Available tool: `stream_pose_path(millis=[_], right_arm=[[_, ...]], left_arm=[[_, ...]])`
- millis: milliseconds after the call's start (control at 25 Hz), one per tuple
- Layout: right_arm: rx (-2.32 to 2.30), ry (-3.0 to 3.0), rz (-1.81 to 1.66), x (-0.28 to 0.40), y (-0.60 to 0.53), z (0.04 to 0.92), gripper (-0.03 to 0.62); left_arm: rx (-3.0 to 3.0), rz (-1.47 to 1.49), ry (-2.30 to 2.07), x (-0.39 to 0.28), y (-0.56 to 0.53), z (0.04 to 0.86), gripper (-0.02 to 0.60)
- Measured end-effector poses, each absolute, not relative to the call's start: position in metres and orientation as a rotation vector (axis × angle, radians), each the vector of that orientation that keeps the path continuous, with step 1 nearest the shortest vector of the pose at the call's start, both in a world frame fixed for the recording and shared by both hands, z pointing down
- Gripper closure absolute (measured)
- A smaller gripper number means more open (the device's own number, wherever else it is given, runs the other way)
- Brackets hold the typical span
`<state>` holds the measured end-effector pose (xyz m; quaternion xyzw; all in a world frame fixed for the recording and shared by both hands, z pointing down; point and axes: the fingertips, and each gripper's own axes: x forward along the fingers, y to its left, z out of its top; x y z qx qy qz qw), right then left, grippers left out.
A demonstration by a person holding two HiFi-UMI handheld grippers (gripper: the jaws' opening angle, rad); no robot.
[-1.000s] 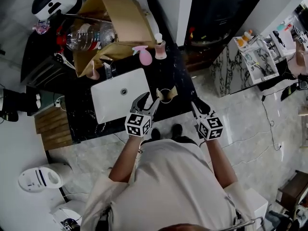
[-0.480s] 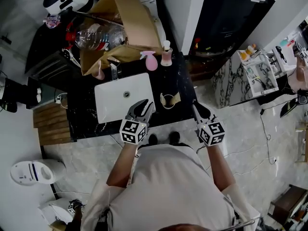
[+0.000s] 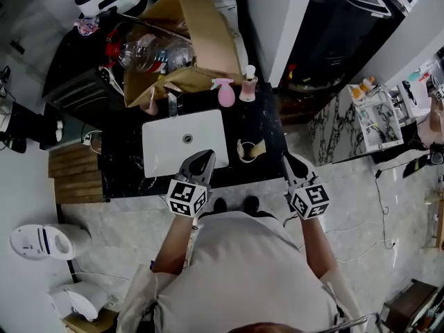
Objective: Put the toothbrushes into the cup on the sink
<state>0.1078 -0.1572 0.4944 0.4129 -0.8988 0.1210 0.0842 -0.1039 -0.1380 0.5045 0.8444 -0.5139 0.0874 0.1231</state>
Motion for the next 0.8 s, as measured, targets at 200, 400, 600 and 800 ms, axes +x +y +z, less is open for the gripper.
stream_pose_path(millis=[200,400,600,800], right_arm=[[1.221,-2.696,0.314,0.104,-0.157,0.485,0.556],[1.211,-2.705,0.289,0.101,-0.157,0.479,0.560],[1.212,-2.706,0.296,0.101,-0.159,0.481,0.560],[1.209,-2.705,0.299,0.099,-0.159,0.482,0.560]], left_arm=[[2.484,0.236,-1.499,-0.107,-0.136,0.496,0.574],[2.490,0.232,-1.489,-0.106,-0.136,0.494,0.574],[2.485,0.228,-1.486,-0.105,-0.137,0.496,0.574],[2.484,0.224,-1.475,-0.104,-0.137,0.498,0.574]])
